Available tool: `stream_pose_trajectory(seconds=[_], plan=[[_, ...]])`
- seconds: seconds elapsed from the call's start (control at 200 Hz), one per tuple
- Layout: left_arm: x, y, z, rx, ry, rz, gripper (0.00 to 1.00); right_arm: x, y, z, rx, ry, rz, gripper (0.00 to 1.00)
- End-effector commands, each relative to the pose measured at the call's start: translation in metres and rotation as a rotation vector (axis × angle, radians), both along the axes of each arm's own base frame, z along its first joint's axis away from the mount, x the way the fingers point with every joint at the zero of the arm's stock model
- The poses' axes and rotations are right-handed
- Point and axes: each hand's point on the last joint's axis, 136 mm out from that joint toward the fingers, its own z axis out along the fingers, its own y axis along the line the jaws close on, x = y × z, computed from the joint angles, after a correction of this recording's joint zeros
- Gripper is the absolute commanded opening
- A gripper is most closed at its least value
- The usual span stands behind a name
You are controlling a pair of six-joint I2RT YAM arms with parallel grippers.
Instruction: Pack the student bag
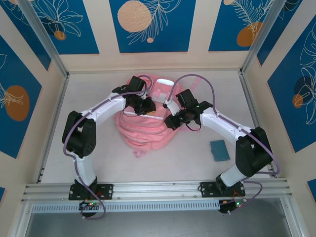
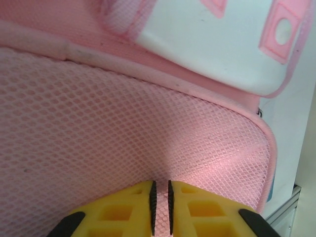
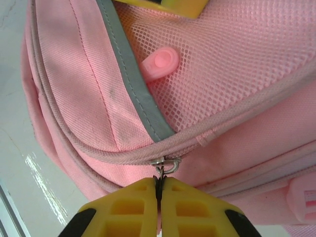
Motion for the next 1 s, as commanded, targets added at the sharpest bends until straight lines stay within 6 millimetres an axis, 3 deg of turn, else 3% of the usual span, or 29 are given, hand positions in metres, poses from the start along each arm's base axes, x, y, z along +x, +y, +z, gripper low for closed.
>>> stream_pose_trajectory(seconds=[0.0,0.17,0.365,0.465,0.575,0.675,0.77,0.9,0.995], plan=[[-0.007,0.005,-0.025,0.056,0.055,0.022,0.14,-0.022,0.009,0.009,0.066,0.04,0.035,0.01],[-0.002,0.003,-0.036,0.06,0.071,0.053,0.1,-0.04,0.018,0.0,0.075,0.071,0.027,0.01],[0.002,-0.003,-0.04,0.039,0.083,0.064,0.09,-0.059,0.049,-0.002,0.122,0.074,0.062,0.0],[0.003,-0.005,-0.041,0.028,0.089,0.072,0.09,-0.061,0.067,-0.002,0.143,0.063,0.062,0.0],[0.004,-0.008,-0.034,0.008,0.089,0.073,0.09,-0.052,0.075,0.006,0.142,0.07,-0.02,0.01],[0.005,-0.011,-0.019,-0.016,0.07,0.071,0.13,-0.047,0.071,0.025,0.168,0.069,-0.094,0.05],[0.006,-0.01,0.001,-0.032,0.039,0.065,0.2,-0.044,0.054,0.038,0.172,0.051,-0.186,0.19],[0.0,-0.004,0.03,-0.045,0.003,0.056,0.37,-0.044,0.023,0.053,0.223,0.113,-0.339,0.43],[-0.009,0.003,0.045,-0.039,-0.021,0.056,0.46,-0.043,0.007,0.066,0.263,0.135,-0.418,0.54]])
